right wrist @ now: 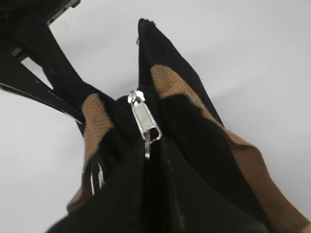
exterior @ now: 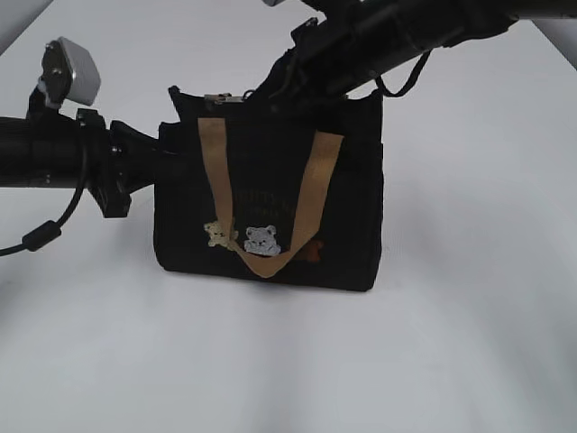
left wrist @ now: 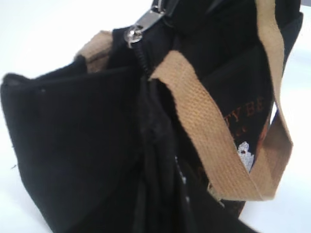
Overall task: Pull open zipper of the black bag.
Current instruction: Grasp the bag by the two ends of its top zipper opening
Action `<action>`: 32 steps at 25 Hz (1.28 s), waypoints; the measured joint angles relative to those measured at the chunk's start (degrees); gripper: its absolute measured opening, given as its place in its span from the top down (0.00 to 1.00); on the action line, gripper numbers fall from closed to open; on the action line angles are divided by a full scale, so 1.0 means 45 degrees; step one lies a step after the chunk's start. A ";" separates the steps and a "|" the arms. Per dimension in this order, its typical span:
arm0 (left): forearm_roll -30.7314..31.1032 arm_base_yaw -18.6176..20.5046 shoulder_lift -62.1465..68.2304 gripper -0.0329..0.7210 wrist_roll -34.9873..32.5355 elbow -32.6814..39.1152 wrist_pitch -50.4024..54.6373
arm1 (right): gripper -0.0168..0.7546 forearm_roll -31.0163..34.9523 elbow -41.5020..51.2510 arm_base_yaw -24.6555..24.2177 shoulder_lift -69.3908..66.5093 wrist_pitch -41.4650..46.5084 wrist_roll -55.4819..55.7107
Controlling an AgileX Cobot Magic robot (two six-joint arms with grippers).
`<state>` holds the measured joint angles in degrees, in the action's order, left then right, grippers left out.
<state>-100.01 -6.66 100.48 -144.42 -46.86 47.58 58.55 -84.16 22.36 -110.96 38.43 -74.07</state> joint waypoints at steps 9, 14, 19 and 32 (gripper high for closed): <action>-0.0090 -0.0137 0.0000 0.86 -0.0013 -0.0012 0.0552 | 0.92 -0.0268 0.0004 -0.0731 0.0631 0.1976 0.1830; -0.0090 -0.0149 0.0000 0.86 -0.0013 -0.0012 0.0611 | 0.92 -0.0268 0.0004 -0.0755 0.0640 0.2064 0.2268; -0.0078 -0.0149 0.0000 0.86 -0.0013 -0.0012 0.0575 | 0.88 -0.0004 0.0004 -0.0755 0.0640 0.2067 0.2761; 0.0073 -0.0111 0.0045 0.86 -0.0013 -0.0001 0.0101 | 0.74 0.1388 -0.0102 -0.0865 0.0380 0.1307 0.2875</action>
<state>-99.68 -7.16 100.68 -144.48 -46.86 48.04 64.79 -84.62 18.47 -109.24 44.31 -61.14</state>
